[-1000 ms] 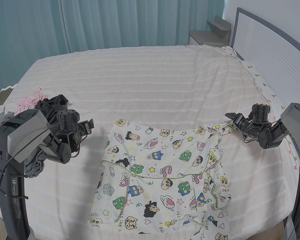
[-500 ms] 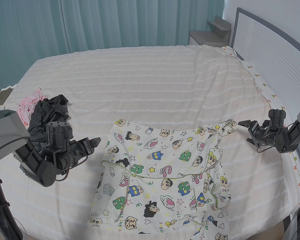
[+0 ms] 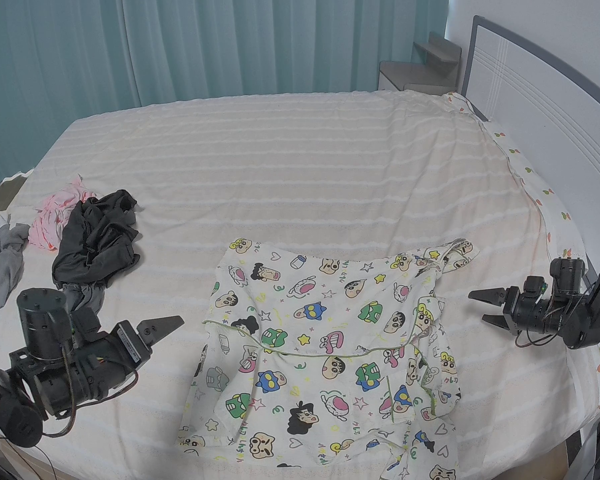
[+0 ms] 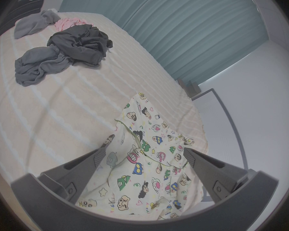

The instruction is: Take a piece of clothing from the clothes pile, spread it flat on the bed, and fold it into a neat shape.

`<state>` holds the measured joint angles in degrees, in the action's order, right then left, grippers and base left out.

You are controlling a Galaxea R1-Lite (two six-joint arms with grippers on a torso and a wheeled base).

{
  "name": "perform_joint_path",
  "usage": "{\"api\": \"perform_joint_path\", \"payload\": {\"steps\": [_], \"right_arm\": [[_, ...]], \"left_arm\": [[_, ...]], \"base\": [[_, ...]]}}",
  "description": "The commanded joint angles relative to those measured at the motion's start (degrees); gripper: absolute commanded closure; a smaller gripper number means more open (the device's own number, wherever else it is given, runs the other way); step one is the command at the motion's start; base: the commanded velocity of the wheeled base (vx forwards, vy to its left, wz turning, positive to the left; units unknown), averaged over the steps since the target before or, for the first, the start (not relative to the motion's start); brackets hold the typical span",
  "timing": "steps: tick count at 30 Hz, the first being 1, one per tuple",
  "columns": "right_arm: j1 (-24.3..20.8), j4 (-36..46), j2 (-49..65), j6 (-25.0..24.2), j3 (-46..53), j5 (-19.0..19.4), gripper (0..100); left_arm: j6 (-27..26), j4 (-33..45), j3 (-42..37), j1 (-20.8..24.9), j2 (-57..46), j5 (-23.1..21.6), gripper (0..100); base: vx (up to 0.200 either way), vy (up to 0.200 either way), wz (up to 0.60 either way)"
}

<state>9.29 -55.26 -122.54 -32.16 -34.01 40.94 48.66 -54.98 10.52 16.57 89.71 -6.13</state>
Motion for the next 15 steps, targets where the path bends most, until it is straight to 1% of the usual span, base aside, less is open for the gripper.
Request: {"api": "perform_joint_path", "payload": {"steps": [1,3,8,15], "right_arm": [[-4.3,-1.1,-2.5,0.5,0.4,1.2,0],[-5.8,-1.1,-2.6,0.3,0.0,1.3,0],[-7.3,-1.1,-3.8,0.3,-0.1,1.3,0],[-6.4,-1.5,-5.8,0.8,1.1,1.3,0]], "left_arm": [[0.8,0.0,-3.8,-3.0,-8.3,-1.0,0],[0.7,0.0,-3.9,-3.2,-8.7,-0.8,0],[0.7,0.1,-3.9,-3.2,-9.6,-1.0,0],[0.6,0.1,-4.0,-3.1,-8.9,-1.0,0]], "base": [[0.0,0.0,0.0],[0.0,0.0,0.0],[0.0,0.0,0.0],[0.0,0.0,0.0]]}}
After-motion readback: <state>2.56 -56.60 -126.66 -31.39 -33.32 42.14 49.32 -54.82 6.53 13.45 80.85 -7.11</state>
